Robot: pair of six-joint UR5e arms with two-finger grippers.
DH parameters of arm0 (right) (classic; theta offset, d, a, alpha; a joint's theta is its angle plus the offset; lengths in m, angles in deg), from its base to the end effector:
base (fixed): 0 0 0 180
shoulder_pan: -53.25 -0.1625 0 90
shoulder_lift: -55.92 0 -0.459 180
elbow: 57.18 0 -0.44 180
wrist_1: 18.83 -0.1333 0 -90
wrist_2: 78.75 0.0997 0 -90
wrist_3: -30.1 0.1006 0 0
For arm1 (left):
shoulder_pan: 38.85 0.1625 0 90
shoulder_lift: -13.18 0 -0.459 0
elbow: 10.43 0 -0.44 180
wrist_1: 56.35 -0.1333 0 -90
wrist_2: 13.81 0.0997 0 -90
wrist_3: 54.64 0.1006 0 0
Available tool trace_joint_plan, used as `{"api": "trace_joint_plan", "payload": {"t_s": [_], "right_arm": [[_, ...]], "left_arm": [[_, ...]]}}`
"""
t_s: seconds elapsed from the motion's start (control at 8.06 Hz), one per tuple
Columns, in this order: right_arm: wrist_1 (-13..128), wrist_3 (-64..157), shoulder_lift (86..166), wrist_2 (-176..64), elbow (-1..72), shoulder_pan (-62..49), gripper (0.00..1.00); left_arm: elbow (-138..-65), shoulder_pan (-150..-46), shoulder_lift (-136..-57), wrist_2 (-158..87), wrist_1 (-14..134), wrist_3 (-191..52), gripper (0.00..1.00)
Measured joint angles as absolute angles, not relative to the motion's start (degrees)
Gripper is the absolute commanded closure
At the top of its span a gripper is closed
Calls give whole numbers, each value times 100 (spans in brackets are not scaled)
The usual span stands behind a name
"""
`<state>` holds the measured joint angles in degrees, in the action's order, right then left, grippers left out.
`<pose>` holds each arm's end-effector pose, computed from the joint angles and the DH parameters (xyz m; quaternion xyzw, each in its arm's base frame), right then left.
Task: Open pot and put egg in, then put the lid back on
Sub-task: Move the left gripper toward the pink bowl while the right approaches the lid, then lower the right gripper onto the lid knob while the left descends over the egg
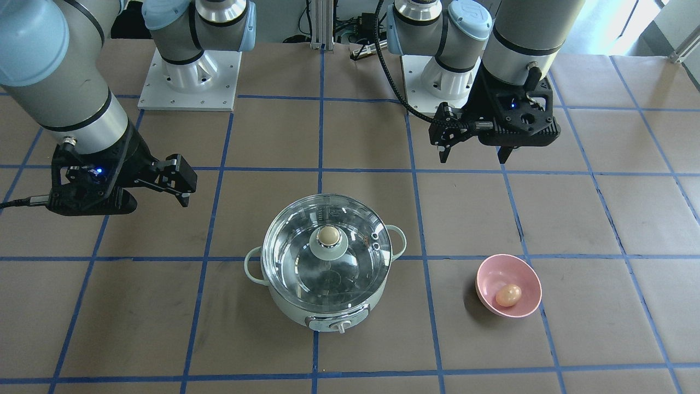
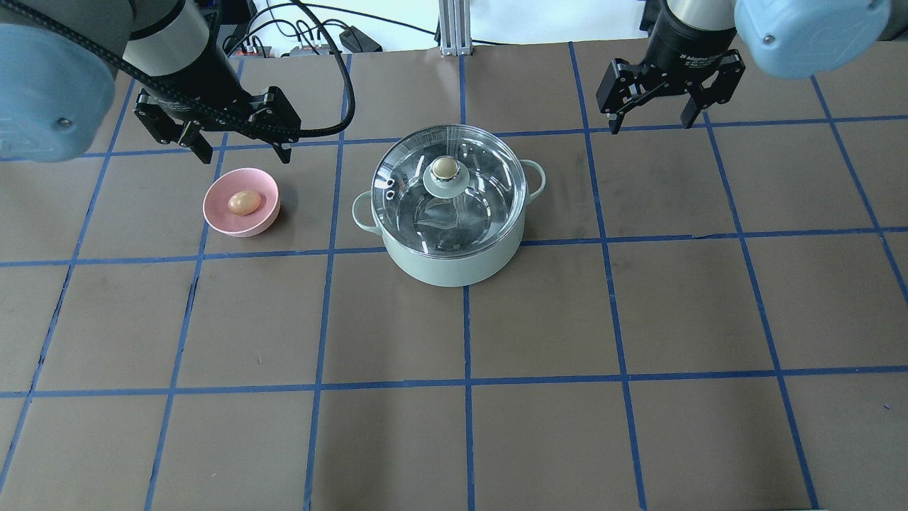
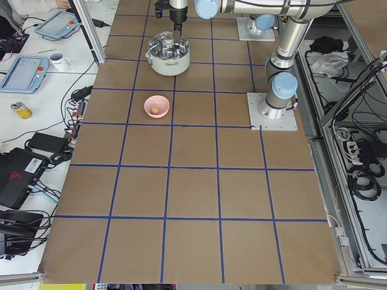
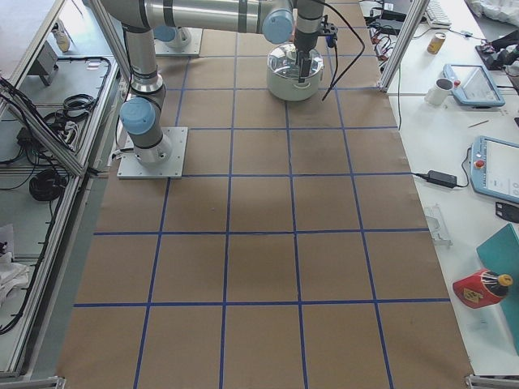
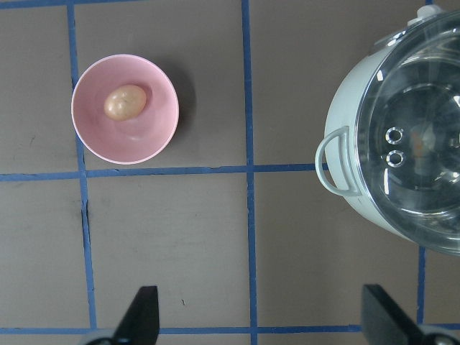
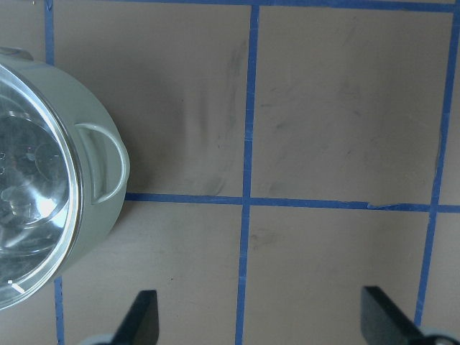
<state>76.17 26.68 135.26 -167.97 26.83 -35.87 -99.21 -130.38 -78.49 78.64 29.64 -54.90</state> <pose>0.1251 -0.6257 0.4777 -0.0222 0.9997 -0.0031 0.0067 -0.1439 -0.5555 0.5237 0.0104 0.9992 -0.0314 0.0209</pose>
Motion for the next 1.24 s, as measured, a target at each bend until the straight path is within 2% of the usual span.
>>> {"api": "trace_joint_plan", "payload": {"t_s": [0.5, 0.74, 1.24], "right_arm": [[7631, 2688, 13541, -16880, 2705, -3587, 0], [7669, 2703, 13546, -16854, 2708, -3592, 0], [8079, 3699, 13326, -16821, 2516, -4452, 0]], "left_arm": [[-9936, -13013, -8060, 7914, 2951, -5273, 0], [-9932, -12772, -8328, 8076, 2828, -4168, 0], [-10067, -11801, -9248, 8087, 970, -2252, 0]]}}
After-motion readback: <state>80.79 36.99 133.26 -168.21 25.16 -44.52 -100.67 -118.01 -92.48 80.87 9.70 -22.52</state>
